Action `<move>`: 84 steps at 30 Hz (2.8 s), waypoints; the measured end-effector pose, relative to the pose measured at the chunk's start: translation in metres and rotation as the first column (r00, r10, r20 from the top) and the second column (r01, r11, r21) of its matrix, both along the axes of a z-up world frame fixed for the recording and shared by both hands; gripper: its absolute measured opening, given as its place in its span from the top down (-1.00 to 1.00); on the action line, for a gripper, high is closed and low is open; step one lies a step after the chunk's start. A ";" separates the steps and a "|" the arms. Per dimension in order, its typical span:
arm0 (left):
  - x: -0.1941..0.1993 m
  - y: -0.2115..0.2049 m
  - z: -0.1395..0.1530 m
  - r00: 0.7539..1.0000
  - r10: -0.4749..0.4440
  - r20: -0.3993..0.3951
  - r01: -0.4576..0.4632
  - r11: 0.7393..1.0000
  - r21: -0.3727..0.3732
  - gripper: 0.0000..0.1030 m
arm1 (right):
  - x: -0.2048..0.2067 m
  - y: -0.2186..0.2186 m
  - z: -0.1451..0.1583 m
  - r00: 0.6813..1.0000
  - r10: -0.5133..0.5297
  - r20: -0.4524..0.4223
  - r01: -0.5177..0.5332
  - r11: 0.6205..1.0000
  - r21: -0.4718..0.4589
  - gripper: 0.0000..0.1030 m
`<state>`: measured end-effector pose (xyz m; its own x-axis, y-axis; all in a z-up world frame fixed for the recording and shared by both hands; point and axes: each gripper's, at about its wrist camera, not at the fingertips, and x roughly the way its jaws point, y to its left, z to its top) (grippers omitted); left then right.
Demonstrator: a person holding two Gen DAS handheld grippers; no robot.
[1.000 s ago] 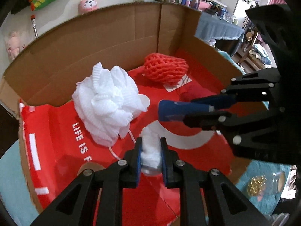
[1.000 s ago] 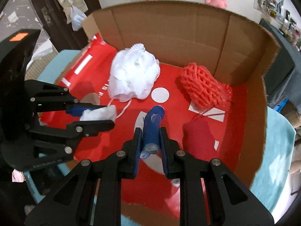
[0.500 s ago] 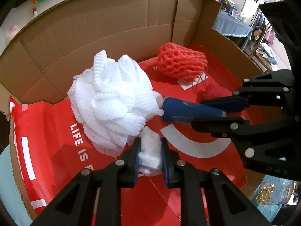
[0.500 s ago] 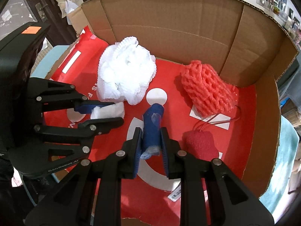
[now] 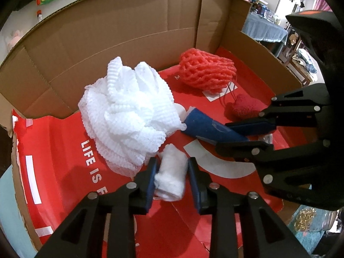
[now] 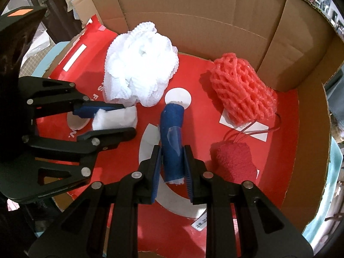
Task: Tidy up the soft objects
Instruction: 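Open both tools to drop the cotton pad and blue cloth into the box, then move both tools back toward the tissue and black pom-pom on the table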
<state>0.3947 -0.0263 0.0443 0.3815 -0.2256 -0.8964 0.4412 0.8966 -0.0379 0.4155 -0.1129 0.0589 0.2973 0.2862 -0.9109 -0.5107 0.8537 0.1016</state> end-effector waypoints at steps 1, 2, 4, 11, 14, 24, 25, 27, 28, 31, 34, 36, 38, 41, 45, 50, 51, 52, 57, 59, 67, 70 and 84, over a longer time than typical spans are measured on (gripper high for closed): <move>0.000 0.001 0.000 1.000 -0.001 0.001 0.001 1.000 -0.001 0.33 | 0.000 0.000 0.000 1.000 0.001 0.000 -0.001 1.000 -0.001 0.62; -0.001 0.001 0.000 1.000 -0.001 0.002 0.001 1.000 -0.002 0.30 | 0.000 0.001 0.000 1.000 0.002 0.000 -0.002 1.000 -0.002 0.62; 0.000 0.003 0.000 1.000 0.001 0.004 -0.001 1.000 -0.004 0.25 | 0.001 0.004 0.000 1.000 0.003 0.004 -0.003 1.000 -0.009 0.62; -0.006 0.010 0.007 1.000 0.005 0.022 -0.005 1.000 -0.017 0.03 | 0.002 0.011 0.003 1.000 -0.001 0.003 0.001 1.000 -0.004 0.61; -0.011 0.014 0.012 1.000 0.012 0.029 -0.011 1.000 -0.027 -0.03 | 0.000 0.011 0.003 1.000 -0.004 0.008 0.004 1.000 0.000 0.60; -0.046 0.034 0.044 0.993 0.045 0.106 -0.036 0.996 -0.086 -0.30 | -0.020 0.007 0.027 0.996 -0.029 0.087 0.028 1.000 0.006 -0.24; -0.051 0.037 0.048 0.992 0.049 0.120 -0.038 0.995 -0.093 -0.37 | -0.023 0.006 0.030 0.995 -0.033 0.095 0.033 0.999 0.004 -0.24; -0.068 0.035 0.064 0.985 0.063 0.162 -0.045 0.992 -0.115 -0.45 | -0.033 0.003 0.041 0.992 -0.044 0.121 0.043 0.999 0.013 -0.24; -0.073 0.035 0.069 0.982 0.067 0.174 -0.047 0.992 -0.121 -0.51 | -0.038 0.001 0.046 0.989 -0.052 0.136 0.051 0.999 0.012 -0.24; -0.097 0.040 0.090 0.968 0.097 0.233 -0.060 0.985 -0.161 -0.66 | -0.058 -0.009 0.066 0.977 -0.079 0.196 0.078 0.997 0.014 -0.24; -0.126 0.045 0.107 0.944 0.131 0.304 -0.072 0.978 -0.196 -0.80 | -0.082 -0.020 0.087 0.954 -0.116 0.275 0.113 0.993 0.026 -0.27; -0.146 0.046 0.117 0.921 0.153 0.359 -0.083 0.976 -0.203 -0.85 | -0.103 -0.023 0.104 0.930 -0.145 0.336 0.137 0.989 0.048 -0.30; -0.163 0.046 0.124 0.900 0.174 0.400 -0.093 0.972 -0.214 -0.88 | -0.122 -0.028 0.118 0.910 -0.158 0.384 0.142 0.987 0.069 -0.32; -0.186 0.049 0.131 0.866 0.206 0.456 -0.107 0.966 -0.234 -0.91 | -0.158 -0.035 0.135 0.873 -0.175 0.455 0.143 0.984 0.103 -0.33; -0.224 0.049 0.139 0.820 0.236 0.521 -0.113 0.960 -0.257 -0.98 | -0.206 -0.040 0.151 0.823 -0.193 0.535 0.126 0.979 0.159 -0.55; -0.263 0.049 0.142 0.776 0.262 0.573 -0.107 0.951 -0.290 -0.99 | -0.257 -0.040 0.153 0.781 -0.212 0.587 0.125 0.975 0.186 -0.56; -0.273 0.050 0.143 0.763 0.270 0.587 -0.108 0.949 -0.296 -0.99 | -0.266 -0.040 0.152 0.775 -0.217 0.593 0.124 0.973 0.193 -0.56; -0.280 0.049 0.143 0.756 0.273 0.595 -0.108 0.948 -0.299 -0.99 | -0.273 -0.041 0.151 0.769 -0.221 0.600 0.124 0.972 0.199 -0.56; -0.312 0.051 0.135 0.736 0.296 0.609 -0.111 0.940 -0.323 -0.99 | -0.311 -0.039 0.138 0.709 -0.254 0.658 0.165 0.967 0.195 -0.56; -0.322 0.052 0.130 0.727 0.309 0.613 -0.117 0.936 -0.333 -0.99 | -0.322 -0.041 0.132 0.696 -0.269 0.665 0.175 0.963 0.207 -0.56; -0.351 0.046 0.102 0.707 0.326 0.628 -0.145 0.935 -0.323 -0.99 | -0.364 -0.035 0.098 0.643 -0.284 0.712 0.195 0.959 0.206 -0.56; -0.359 0.043 0.086 0.718 0.327 0.615 -0.153 0.935 -0.318 -0.99 | -0.379 -0.038 0.084 0.613 -0.331 0.718 0.221 0.944 0.247 -0.56; -0.364 0.040 0.030 0.781 0.339 0.524 -0.208 0.933 -0.293 -1.00 | -0.386 -0.052 0.024 0.666 -0.389 0.636 0.292 0.921 0.257 -0.86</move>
